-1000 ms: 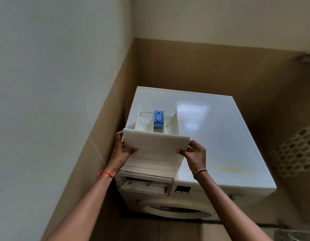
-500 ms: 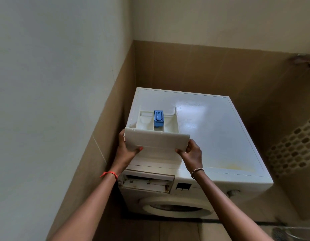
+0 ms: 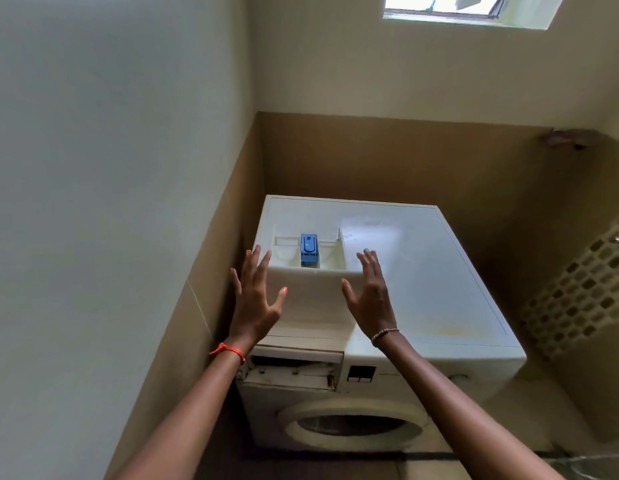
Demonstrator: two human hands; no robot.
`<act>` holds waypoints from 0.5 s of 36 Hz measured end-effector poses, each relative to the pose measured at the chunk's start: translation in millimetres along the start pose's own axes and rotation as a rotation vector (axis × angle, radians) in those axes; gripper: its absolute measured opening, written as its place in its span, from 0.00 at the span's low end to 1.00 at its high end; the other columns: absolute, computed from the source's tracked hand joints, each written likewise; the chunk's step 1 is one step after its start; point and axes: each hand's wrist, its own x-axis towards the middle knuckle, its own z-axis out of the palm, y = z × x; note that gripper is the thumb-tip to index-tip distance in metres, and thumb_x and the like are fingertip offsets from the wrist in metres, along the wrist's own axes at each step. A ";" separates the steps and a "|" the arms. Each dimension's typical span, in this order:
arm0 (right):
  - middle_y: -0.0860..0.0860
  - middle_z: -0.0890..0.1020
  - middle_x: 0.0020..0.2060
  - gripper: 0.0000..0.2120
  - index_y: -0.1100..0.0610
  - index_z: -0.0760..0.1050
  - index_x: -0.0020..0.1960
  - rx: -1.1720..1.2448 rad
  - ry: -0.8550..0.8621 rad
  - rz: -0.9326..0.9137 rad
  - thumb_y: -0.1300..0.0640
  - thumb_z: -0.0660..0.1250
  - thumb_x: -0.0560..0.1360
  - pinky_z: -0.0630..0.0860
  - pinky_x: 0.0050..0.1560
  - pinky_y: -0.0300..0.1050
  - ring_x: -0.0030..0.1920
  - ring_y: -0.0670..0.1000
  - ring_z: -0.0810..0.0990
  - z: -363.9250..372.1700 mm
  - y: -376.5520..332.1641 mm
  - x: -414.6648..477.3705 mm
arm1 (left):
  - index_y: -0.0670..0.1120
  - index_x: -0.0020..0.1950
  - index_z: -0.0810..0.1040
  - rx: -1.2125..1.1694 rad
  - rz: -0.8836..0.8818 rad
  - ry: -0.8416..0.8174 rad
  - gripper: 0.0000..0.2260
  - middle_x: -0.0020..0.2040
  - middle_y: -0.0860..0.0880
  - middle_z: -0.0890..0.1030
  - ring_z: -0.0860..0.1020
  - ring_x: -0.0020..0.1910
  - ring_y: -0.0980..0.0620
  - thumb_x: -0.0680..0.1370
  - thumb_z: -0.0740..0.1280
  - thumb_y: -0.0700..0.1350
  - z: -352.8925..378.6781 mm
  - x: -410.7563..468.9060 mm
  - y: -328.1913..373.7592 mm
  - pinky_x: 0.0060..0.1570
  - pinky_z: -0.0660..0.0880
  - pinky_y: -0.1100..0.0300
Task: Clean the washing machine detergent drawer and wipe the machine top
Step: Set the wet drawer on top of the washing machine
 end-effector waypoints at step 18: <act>0.60 0.61 0.73 0.28 0.62 0.60 0.73 -0.277 -0.084 -0.052 0.51 0.56 0.77 0.50 0.72 0.47 0.74 0.59 0.56 -48.0 22.7 -30.1 | 0.45 0.71 0.62 0.127 0.322 -0.217 0.27 0.73 0.40 0.64 0.56 0.74 0.44 0.73 0.57 0.52 39.6 -5.4 72.4 0.69 0.46 0.40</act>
